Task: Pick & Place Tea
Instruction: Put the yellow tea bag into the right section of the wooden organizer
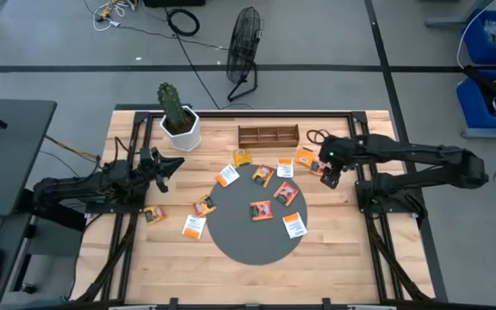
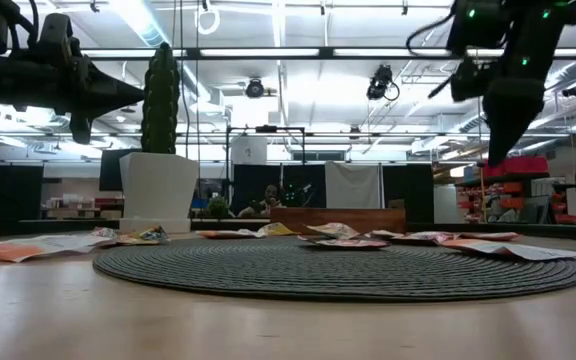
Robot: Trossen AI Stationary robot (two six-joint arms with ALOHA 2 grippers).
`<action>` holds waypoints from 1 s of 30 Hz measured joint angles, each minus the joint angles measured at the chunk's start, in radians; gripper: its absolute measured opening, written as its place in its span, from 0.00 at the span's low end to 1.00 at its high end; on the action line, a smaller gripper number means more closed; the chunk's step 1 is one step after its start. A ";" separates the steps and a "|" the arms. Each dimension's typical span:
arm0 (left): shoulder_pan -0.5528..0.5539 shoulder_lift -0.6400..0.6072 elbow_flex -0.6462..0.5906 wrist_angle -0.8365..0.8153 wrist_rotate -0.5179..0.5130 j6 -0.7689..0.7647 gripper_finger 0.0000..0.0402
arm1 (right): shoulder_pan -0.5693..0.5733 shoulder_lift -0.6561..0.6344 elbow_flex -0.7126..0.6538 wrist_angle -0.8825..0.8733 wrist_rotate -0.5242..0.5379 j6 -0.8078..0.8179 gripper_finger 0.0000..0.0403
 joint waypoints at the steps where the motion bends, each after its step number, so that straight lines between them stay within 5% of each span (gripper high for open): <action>1: 0.000 0.000 0.000 0.000 0.000 -0.001 0.06 | -0.009 0.021 -0.003 0.004 -0.016 -0.009 0.60; 9: 0.000 0.000 0.000 -0.002 -0.002 -0.002 0.06 | -0.066 0.177 -0.003 0.022 -0.091 0.054 0.59; 30: 0.000 0.000 0.000 -0.003 -0.002 -0.002 0.06 | -0.107 0.523 -0.002 0.295 -0.083 0.106 0.58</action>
